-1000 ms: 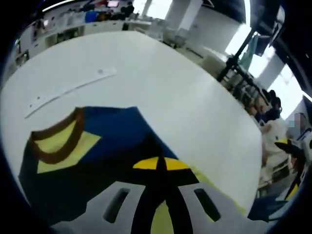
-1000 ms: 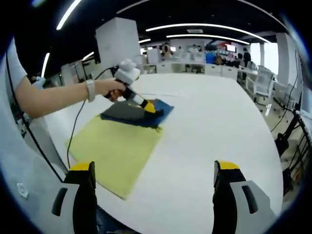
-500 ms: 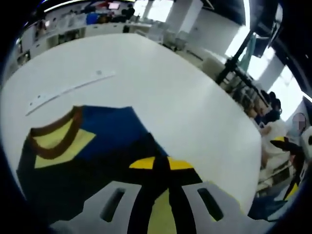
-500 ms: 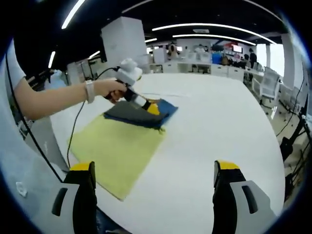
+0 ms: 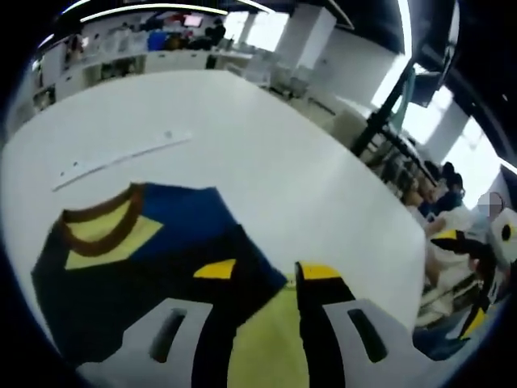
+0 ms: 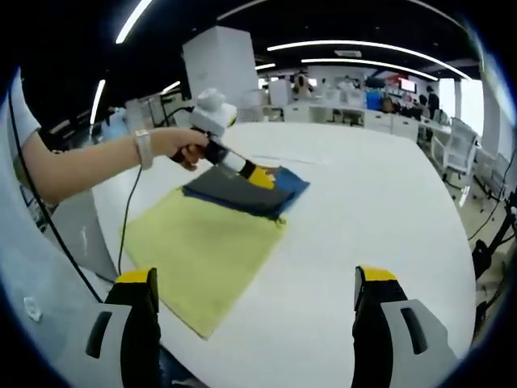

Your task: Fold the garment on the visible template until the final outline fits inside the template.

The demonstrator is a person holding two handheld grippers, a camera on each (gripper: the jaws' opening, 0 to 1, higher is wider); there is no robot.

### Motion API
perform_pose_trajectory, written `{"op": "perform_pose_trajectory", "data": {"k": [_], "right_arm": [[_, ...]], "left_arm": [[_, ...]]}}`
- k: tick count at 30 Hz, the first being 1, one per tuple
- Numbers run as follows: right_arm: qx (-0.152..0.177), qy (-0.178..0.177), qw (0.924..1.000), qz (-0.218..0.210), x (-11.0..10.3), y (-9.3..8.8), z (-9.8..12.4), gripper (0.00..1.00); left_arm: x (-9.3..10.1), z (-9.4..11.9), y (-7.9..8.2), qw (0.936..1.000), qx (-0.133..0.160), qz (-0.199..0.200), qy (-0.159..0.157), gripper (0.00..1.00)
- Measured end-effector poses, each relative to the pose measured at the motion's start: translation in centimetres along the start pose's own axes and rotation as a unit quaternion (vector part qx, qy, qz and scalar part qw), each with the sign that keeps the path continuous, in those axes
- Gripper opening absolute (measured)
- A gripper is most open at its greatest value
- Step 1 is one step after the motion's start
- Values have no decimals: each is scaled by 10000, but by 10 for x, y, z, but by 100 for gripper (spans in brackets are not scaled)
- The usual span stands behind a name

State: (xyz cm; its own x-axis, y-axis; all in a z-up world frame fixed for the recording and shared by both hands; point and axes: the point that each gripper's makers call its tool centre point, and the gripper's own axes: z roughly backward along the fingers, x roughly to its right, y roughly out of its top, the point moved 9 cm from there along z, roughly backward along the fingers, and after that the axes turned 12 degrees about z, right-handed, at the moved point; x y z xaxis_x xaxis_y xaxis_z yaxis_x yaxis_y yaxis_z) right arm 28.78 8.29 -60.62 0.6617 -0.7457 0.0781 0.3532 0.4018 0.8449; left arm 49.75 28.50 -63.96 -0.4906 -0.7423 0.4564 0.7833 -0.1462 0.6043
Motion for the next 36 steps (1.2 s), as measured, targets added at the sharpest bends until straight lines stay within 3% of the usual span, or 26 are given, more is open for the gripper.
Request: {"op": "perform_pose_trajectory", "data": {"k": [18, 27, 36], "right_arm": [[110, 36, 9999, 128, -8, 5, 5, 100], [208, 2, 9997, 85, -19, 6, 10, 100], [240, 62, 9997, 11, -38, 4, 9, 100]], "left_arm": [[37, 45, 11, 9953, 596, -747, -179, 55], [43, 72, 2, 9930, 693, -957, 50, 70], [41, 112, -15, 9910, 741, -1078, 282, 83]]}}
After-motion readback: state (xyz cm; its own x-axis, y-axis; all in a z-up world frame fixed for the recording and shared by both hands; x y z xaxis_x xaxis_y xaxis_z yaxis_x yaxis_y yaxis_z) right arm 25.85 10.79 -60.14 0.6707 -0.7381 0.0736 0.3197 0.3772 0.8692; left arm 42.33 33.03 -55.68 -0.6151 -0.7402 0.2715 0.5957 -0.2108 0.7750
